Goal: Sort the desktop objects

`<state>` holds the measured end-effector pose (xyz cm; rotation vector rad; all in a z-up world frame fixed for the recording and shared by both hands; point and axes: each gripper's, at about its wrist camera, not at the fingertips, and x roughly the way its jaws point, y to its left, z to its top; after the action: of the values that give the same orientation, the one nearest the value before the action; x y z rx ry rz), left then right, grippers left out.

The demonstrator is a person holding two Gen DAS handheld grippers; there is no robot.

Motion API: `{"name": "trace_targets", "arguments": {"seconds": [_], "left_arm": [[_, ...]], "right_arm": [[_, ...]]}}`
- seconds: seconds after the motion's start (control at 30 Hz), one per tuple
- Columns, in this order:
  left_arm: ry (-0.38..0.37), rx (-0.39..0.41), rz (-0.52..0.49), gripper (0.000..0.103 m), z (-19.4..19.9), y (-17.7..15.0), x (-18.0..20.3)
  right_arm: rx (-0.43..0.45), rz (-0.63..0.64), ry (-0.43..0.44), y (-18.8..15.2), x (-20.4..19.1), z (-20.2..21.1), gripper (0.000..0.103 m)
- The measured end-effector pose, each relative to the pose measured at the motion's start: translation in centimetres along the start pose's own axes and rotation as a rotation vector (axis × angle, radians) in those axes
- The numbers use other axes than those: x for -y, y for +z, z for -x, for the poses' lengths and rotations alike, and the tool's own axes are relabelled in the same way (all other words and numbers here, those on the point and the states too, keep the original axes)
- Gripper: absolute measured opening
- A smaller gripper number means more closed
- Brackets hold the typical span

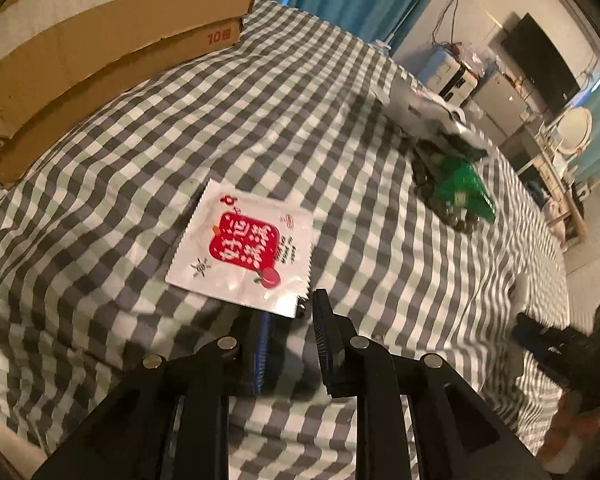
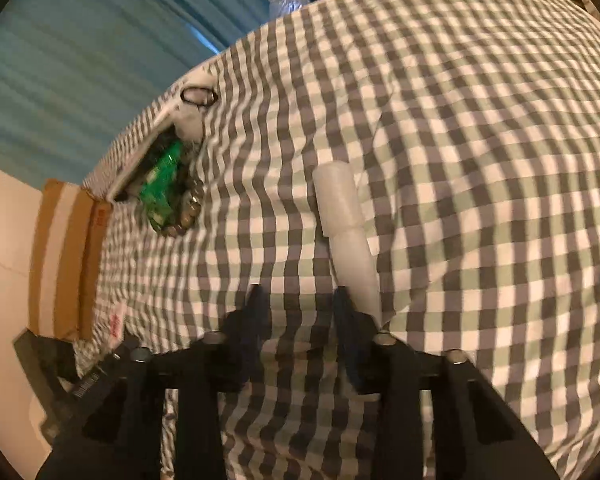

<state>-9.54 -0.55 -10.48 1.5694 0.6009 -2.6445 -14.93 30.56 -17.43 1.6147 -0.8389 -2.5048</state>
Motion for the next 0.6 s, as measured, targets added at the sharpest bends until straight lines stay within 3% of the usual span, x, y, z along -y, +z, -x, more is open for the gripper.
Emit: {"name": "trace_targets", "arguments": {"seconds": [0.07, 0.2, 0.47, 0.53, 0.57, 0.6], "left_arm": [[-0.003, 0.008, -0.014, 0.022, 0.1, 0.2, 0.0], [-0.009, 0.015, -0.041, 0.011, 0.3, 0.2, -0.2], [-0.080, 0.019, 0.023, 0.012, 2.6, 0.2, -2.2], [-0.118, -0.010, 0.070, 0.036, 2.6, 0.2, -2.9], [-0.120, -0.017, 0.094, 0.061, 2.6, 0.1, -3.2], [-0.129, -0.008, 0.133, 0.071, 2.7, 0.0, -3.7]], "right_arm": [[-0.010, 0.023, -0.068, -0.1, -0.2, -0.4, 0.002], [0.026, 0.035, -0.078, -0.2, -0.5, 0.5, 0.001], [0.064, 0.078, -0.059, -0.9, -2.6, 2.9, 0.001], [0.053, 0.090, -0.067, -1.1, -3.3, 2.7, 0.001], [0.048, 0.095, -0.069, -1.2, -3.5, 2.6, 0.002], [0.047, 0.099, -0.072, -1.3, -3.6, 2.6, 0.002]]}}
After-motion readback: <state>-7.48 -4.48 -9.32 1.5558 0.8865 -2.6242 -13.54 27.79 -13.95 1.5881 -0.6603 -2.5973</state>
